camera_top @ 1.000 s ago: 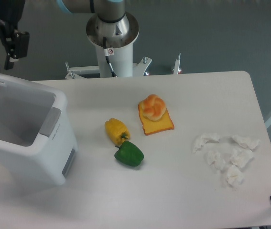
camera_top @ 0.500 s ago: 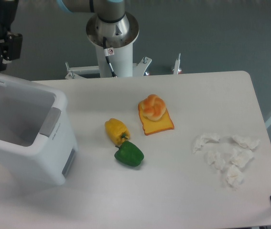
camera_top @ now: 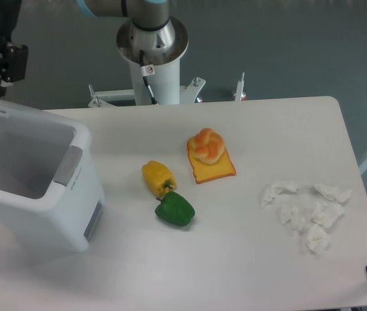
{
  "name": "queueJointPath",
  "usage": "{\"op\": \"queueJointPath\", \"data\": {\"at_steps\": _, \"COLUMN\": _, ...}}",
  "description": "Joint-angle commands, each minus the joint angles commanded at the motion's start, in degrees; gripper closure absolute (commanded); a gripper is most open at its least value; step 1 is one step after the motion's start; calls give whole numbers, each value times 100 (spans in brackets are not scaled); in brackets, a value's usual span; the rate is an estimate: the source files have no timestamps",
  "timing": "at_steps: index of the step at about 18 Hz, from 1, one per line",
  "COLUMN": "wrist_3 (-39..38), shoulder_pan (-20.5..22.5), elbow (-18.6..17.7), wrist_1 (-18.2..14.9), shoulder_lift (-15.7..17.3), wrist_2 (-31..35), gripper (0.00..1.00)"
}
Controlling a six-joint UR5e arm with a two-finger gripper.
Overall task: Close the trash can
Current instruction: 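Lower the gripper onto the lid, pressing it down over the can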
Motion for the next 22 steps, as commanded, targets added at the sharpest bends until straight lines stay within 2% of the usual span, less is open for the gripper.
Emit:
{"op": "queueJointPath", "data": {"at_steps": 17, "wrist_3": -158, "shoulder_pan": 1063, "elbow": -9, "wrist_1": 0, "shoulder_lift": 0, "wrist_2": -70, "gripper": 0}}
{"op": "queueJointPath", "data": {"at_steps": 22, "wrist_3": -167, "shoulder_pan": 1134, "elbow": 105, "wrist_1": 9, "shoulder_lift": -307, "wrist_2": -53, "gripper": 0}}
